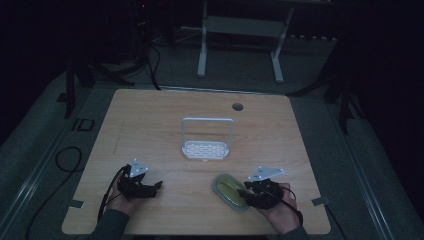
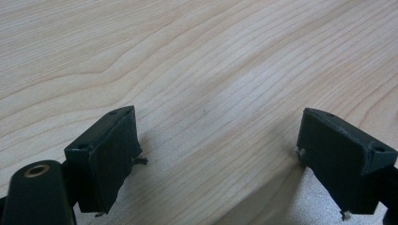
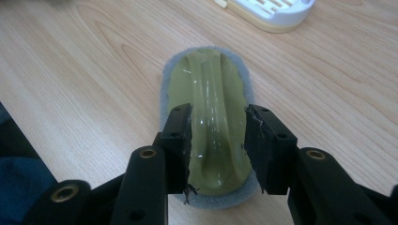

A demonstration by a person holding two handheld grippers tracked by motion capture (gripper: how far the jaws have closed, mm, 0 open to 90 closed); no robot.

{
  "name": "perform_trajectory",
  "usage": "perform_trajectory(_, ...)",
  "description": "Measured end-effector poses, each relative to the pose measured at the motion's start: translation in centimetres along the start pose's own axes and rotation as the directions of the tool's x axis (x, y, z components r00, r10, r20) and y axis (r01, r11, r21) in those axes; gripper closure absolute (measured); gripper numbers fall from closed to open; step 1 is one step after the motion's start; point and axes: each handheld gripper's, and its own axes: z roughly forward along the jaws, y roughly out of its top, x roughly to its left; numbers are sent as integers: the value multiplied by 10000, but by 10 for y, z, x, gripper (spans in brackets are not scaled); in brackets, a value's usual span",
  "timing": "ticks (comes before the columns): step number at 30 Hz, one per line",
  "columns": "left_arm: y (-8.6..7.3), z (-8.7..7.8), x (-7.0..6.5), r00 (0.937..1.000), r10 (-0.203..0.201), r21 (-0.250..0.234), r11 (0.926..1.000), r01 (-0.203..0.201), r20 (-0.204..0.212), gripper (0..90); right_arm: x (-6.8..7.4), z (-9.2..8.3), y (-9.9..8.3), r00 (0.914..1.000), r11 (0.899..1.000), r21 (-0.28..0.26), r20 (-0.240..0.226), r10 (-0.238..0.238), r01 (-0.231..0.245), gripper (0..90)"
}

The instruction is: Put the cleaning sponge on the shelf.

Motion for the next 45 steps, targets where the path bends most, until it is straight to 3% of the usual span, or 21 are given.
perform_trajectory(15,0,0,0,10000,28,7,10000,-28,26,134,0,5,20,9988,9944,941,-133,-481,491,595)
perform_trajectory(29,0,0,0,10000,31,8,10000,-31,27,134,3,15,40,9954,9759,1965,-99,-950,951,614)
perform_trajectory(37,0,0,0,10000,38,18,10000,-38,35,134,3,22,48,9952,9670,2352,-258,-943,978,624)
perform_trajectory(45,0,0,0,10000,30,6,10000,-30,32,134,5,31,56,9933,9482,2963,-458,-1058,1147,621)
